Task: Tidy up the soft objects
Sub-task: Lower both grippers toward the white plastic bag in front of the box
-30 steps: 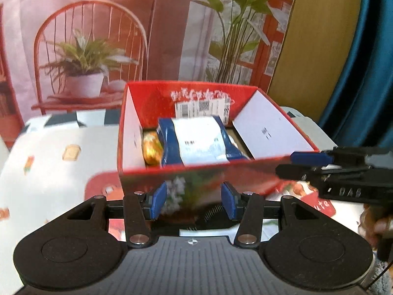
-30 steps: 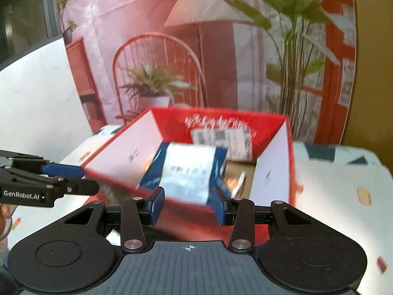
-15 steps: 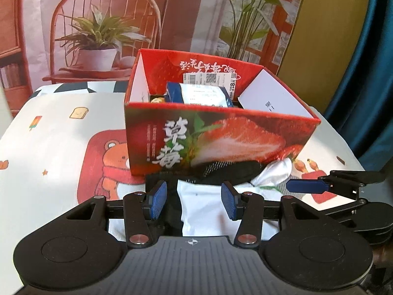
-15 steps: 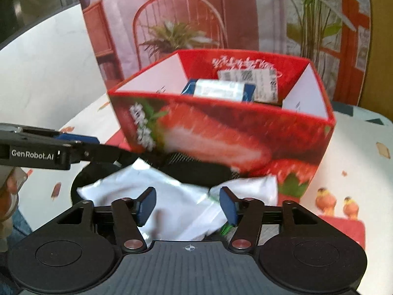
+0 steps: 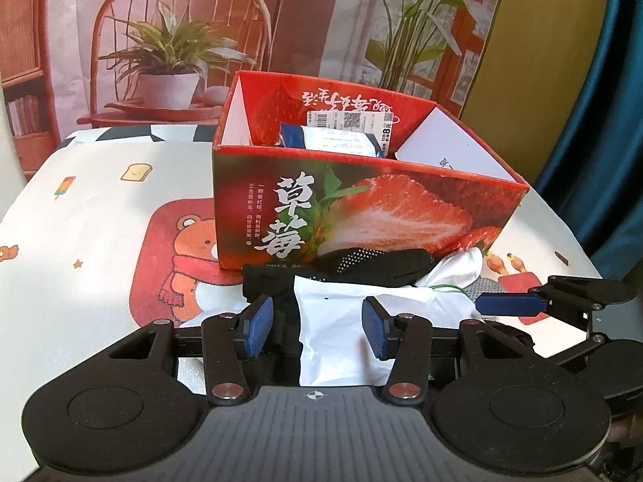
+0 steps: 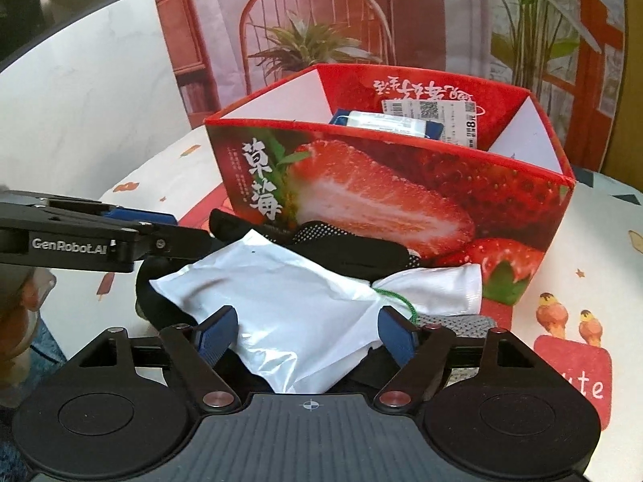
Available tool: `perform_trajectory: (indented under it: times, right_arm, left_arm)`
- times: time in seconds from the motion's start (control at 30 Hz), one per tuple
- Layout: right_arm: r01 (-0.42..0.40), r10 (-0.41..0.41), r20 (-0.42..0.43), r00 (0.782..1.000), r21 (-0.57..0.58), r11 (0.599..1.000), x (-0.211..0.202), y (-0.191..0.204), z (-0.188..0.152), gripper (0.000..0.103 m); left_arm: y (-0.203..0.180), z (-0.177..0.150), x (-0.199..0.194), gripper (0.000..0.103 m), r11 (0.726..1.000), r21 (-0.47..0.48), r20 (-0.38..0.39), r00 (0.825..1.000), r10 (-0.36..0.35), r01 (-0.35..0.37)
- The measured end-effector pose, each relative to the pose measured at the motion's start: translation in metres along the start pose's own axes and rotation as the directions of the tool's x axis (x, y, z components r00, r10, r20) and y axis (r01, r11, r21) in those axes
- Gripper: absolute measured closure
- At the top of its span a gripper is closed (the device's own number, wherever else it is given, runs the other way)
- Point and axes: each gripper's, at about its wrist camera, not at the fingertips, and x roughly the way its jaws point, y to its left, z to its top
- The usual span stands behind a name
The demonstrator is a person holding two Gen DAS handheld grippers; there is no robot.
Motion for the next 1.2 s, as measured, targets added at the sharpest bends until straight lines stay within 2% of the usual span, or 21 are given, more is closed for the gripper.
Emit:
perform_trajectory:
  times: [0.33,0.7,1.0,1.2]
  right_arm:
    - [0.005,-0.005,0.001,1.0,-0.076,0.997,0.001,0.012,-0.001,0.019]
    - [0.025,-0.028,-0.043,0.999,-0.069,0.997,0.011,0.009,-0.006,0.016]
    - [0.024,-0.024,-0.017,1.0,-0.02,1.0,0.008,-0.005,0.003,0.026]
    - [0.022,-0.022,0.04,0.999,-0.014,1.0,0.001,-0.01,0.017,0.026]
  left_arm:
    - [0.003,-0.001,0.0,0.052,1.0,-0.019,0.004,1.0,0.015,-0.015]
    - [0.006,-0.001,-0.001,0.052,0.999,-0.038,0.021,0.999,0.024,-0.023]
    - [0.012,0.003,-0.007,0.052,0.998,-0.058,0.069,0.998,0.015,-0.011]
    - [0.011,0.009,-0.013,0.051,0.997,-0.046,0.111,0.993,-0.049,0.054]
